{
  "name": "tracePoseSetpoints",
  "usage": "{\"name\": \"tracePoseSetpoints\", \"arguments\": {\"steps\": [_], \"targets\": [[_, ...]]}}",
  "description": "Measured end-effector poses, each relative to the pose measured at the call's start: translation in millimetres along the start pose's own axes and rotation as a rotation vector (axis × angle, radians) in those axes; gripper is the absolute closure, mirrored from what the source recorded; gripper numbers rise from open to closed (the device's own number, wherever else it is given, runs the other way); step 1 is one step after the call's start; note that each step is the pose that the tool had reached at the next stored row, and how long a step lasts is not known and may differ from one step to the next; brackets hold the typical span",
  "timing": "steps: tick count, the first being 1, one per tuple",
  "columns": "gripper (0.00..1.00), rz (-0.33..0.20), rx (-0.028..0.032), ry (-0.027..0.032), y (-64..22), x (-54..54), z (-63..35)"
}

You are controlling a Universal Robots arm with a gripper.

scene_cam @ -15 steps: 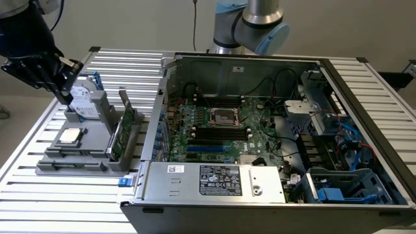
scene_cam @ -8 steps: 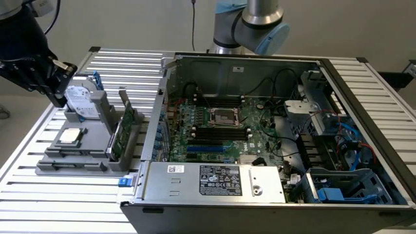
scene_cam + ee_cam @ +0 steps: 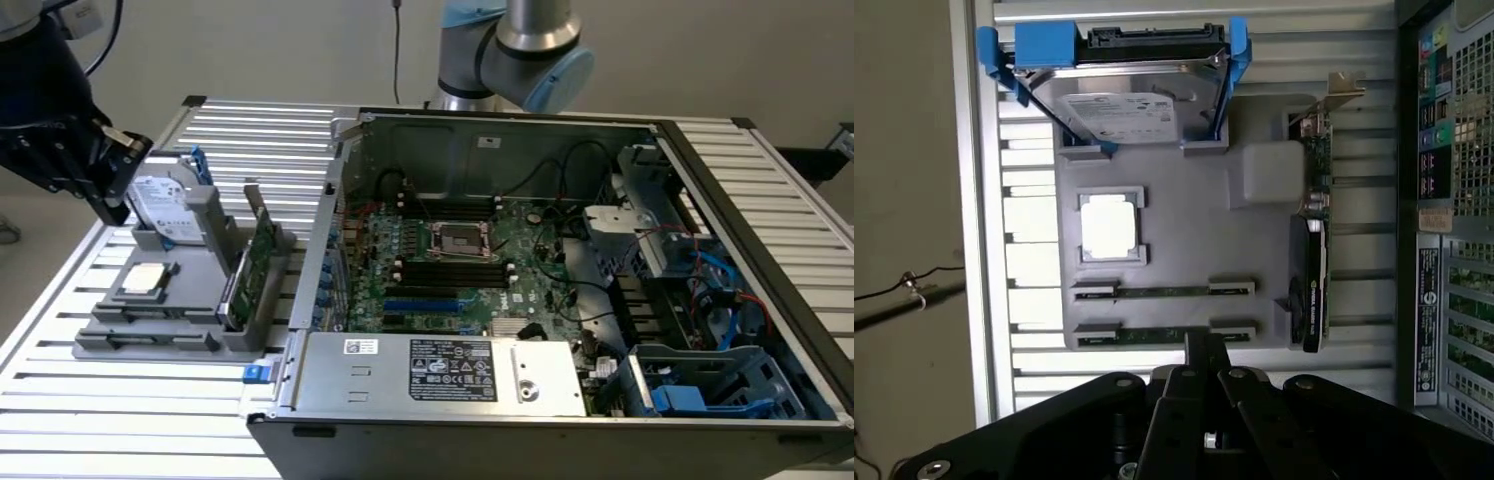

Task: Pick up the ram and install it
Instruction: 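Reach for the ram, then pick up the ram and move it above insertion slot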

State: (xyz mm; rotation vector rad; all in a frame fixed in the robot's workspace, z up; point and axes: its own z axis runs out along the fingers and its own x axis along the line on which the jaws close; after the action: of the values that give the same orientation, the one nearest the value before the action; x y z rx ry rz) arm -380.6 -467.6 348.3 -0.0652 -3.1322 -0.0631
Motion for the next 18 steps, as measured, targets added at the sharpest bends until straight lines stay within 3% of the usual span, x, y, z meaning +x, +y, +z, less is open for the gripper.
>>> {"name": "tracePoseSetpoints", "arguments": {"steps": [16,18], "targets": [[0.89,-0.006,0.0006,0.0003,-1.0,2.7,1.1],[0.89,-0.016,-0.0021,0.0007,-1.0,2.8,1.2]]}}
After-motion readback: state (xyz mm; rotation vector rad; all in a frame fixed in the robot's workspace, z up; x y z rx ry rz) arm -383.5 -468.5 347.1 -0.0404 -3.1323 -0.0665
